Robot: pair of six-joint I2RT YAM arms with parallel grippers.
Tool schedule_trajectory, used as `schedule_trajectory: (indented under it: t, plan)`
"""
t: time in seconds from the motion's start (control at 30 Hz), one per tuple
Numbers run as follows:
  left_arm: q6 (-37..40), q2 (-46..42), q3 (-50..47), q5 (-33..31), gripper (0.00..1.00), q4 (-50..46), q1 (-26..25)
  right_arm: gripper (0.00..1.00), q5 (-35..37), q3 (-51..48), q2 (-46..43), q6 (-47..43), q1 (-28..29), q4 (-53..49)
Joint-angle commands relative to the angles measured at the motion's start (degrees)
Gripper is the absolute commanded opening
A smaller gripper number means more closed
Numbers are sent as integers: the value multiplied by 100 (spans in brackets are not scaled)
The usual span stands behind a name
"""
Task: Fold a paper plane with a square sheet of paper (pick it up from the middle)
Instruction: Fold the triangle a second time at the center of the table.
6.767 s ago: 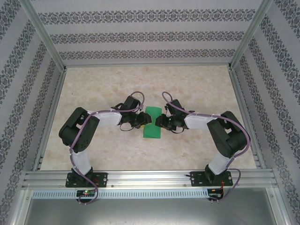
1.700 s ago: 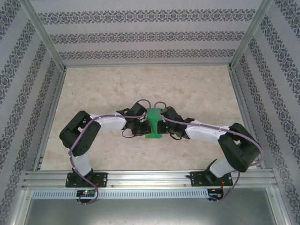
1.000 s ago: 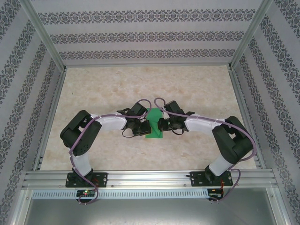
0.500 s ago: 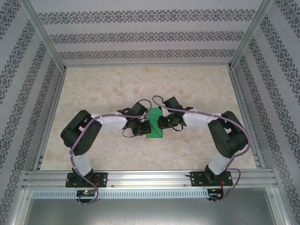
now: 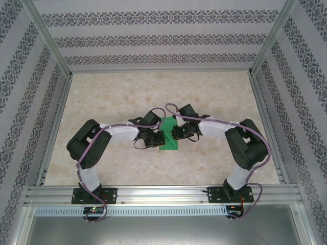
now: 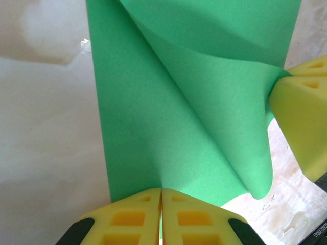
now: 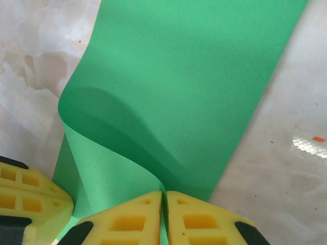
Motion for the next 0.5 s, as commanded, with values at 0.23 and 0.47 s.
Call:
schedule_trajectory:
  t: [0.23, 0.47]
  plan:
    - [188, 99, 103, -137, 10, -255, -78, 12, -54, 348, 184, -292, -83, -199]
    - [203, 85, 111, -165, 10, -285, -82, 12, 50, 322, 254, -271, -92, -163]
